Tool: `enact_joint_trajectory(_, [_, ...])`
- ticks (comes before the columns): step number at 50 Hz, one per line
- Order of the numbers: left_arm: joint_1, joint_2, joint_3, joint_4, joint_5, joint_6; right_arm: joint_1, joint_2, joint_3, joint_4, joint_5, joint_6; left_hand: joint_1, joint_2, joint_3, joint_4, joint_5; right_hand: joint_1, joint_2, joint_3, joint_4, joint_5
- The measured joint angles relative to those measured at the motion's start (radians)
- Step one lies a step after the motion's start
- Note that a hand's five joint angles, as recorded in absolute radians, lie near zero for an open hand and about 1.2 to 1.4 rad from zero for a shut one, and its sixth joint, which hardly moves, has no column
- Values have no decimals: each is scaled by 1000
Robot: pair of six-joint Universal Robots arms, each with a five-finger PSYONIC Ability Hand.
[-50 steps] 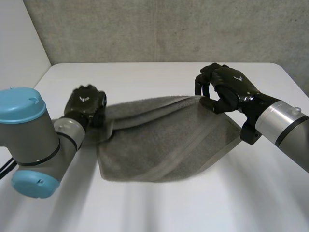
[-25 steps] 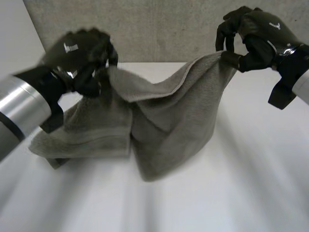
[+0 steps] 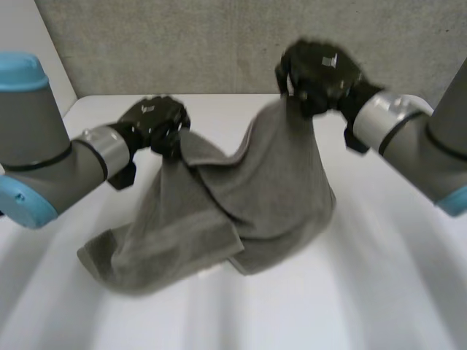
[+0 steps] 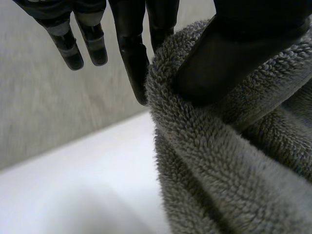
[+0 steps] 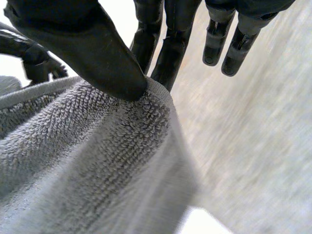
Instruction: Fold the towel.
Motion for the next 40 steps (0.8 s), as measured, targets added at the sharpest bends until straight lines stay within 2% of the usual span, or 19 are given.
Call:
enact_joint_trajectory(6, [-16,76,49,20,71,-7,13,-85,-84,-34,61,-13,0,-1,0,0,0,0,0,0,0,0])
enact_joint_trajectory(10, [-15,126,-11,71,120,-8,16,-127,-47,-60,67,-11,-1,-2,0,0,0,0,0,0,0,0])
enact_joint_trajectory(12, [-15,127,-45,95,128,-7,17,-133,-13,-67,65,-12,-53,-84,0,0,-74,0,0,0,0,0])
enact_joint_trajectory(14, [-14,118,-82,119,133,-5,18,-133,33,-72,61,-13,-280,-326,0,0,-297,0,0,0,0,0])
enact_joint_trajectory(16, [-12,96,-119,137,133,-2,21,-126,84,-76,57,-16,-658,-686,0,0,-681,0,0,0,0,0])
enact_joint_trajectory(18, [-9,69,-145,146,131,3,23,-116,121,-77,54,-19,-935,-986,0,0,-993,0,0,0,0,0])
enact_joint_trajectory(20, [-5,43,-162,150,128,8,24,-103,154,-77,53,-25,-1020,-1069,0,0,-1084,0,0,0,0,0])
enact_joint_trajectory(28, [37,-27,-182,152,104,32,7,-58,240,-89,55,-76,-1024,-1072,0,0,-1086,0,0,0,0,0])
enact_joint_trajectory(40, [78,2,-241,127,62,65,-68,-44,304,-111,64,-95,-1024,-1072,0,0,-1086,0,0,0,0,0])
